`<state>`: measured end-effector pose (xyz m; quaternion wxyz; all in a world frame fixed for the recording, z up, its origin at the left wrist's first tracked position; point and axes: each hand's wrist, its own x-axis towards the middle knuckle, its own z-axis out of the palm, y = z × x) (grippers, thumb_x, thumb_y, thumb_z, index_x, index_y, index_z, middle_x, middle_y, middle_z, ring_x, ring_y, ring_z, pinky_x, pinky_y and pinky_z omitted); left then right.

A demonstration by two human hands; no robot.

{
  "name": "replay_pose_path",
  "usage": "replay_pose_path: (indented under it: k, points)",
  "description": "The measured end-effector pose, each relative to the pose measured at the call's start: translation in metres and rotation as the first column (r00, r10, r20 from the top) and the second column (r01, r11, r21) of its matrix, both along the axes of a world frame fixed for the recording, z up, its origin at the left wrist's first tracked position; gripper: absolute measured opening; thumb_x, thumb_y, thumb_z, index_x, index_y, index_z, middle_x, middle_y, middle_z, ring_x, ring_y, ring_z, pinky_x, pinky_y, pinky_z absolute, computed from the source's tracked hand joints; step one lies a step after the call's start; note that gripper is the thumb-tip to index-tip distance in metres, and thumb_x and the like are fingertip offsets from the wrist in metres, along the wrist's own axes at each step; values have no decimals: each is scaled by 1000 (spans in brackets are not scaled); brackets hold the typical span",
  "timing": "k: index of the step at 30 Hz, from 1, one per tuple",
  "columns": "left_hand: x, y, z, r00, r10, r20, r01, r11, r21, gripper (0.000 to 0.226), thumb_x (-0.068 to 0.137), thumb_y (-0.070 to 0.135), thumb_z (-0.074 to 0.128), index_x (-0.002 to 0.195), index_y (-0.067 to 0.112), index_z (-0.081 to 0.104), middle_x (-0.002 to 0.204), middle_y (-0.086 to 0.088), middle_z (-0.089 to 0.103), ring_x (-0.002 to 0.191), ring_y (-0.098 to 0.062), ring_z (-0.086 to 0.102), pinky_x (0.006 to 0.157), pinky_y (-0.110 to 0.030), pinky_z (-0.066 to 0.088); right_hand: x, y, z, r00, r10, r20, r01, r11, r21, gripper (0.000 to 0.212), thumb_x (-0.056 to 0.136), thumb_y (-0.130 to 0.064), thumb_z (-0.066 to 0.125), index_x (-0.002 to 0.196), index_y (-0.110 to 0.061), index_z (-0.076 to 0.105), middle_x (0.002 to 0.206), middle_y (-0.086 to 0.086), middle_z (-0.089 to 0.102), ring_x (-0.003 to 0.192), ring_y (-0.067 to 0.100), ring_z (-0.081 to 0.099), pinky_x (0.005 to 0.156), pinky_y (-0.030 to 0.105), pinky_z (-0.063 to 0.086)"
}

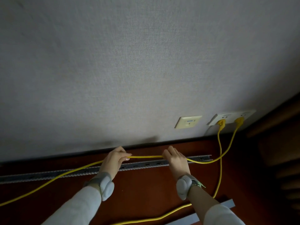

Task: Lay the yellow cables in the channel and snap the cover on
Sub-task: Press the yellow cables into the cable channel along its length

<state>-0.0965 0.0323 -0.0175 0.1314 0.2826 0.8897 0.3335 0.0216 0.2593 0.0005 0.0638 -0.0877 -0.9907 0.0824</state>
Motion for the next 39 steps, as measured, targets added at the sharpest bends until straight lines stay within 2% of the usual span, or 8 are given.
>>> replay_pose_path:
  k: [9, 13, 16, 18, 22, 25, 34, 39]
  points:
    - [10, 1, -35, 998, 37, -59, -39, 998, -43, 24, 79, -2, 69, 92, 17, 74, 88, -3, 54, 76, -14, 54, 70, -28, 50, -22, 23, -8, 981, 194, 8, -193, 975, 108, 46, 34, 10, 82, 72, -9, 67, 73, 9, 64, 60, 24, 62, 43, 25, 50]
    - [9, 4, -41, 985, 46, -164, -61, 994, -88, 24, 67, 0, 78, 81, 20, 75, 88, -6, 59, 78, -25, 48, 66, -32, 44, -14, 27, -31, 976, 214, 38, -216, 976, 36, 44, 39, 6, 87, 75, -10, 67, 75, 7, 65, 62, 22, 63, 43, 23, 47]
    - [6, 1, -45, 987, 37, -154, -49, 996, -75, 24, 69, 3, 78, 84, 21, 76, 90, -3, 60, 80, -24, 49, 70, -31, 42, -5, 37, -46, 997, 57, 49, -46, 979, -200, 20, 76, -4, 76, 89, -9, 63, 93, 7, 60, 79, 22, 61, 53, 28, 46]
    - [7, -2, -49, 997, 43, -62, -41, 998, 37, 28, 68, 0, 77, 87, 21, 77, 89, -2, 60, 80, -21, 54, 68, -31, 48, 4, 47, -52, 996, -85, 29, 90, 929, -360, 8, 87, -14, 68, 89, -12, 61, 97, 3, 55, 80, 19, 59, 55, 28, 45]
    - [6, -3, -52, 981, 143, 130, -168, 963, 208, 36, 65, -4, 77, 84, 26, 76, 83, 1, 65, 80, -11, 60, 68, -16, 49, 21, 65, -57, 966, -257, -37, 200, 830, -521, 12, 80, -15, 75, 77, -17, 63, 92, -5, 52, 74, 9, 58, 57, 32, 53]
    - [2, -4, -54, 970, 143, 196, -184, 960, 210, 33, 68, -4, 76, 81, 26, 77, 82, 0, 68, 81, -8, 64, 68, -12, 50, 33, 80, -65, 938, -343, -59, 243, 768, -593, 17, 71, -10, 82, 72, -14, 66, 91, -3, 51, 80, 12, 57, 69, 20, 50]
    - [1, -5, -54, 978, 128, 167, -165, 959, 231, 34, 69, -11, 73, 78, 22, 76, 80, 2, 68, 77, -6, 66, 64, -9, 49, 34, 137, -53, 952, -290, 93, 302, 853, -425, 38, 58, -25, 91, 85, -21, 64, 93, -4, 54, 87, 16, 50, 78, 34, 42]
    - [-1, -5, -56, 979, 123, 162, -161, 955, 247, 33, 68, -10, 74, 78, 22, 77, 79, 1, 69, 75, -8, 66, 64, -12, 50, 32, 161, -47, 949, -239, 205, 306, 851, -427, 24, 64, -23, 88, 76, -22, 67, 84, -3, 60, 80, 17, 57, 72, 31, 47]
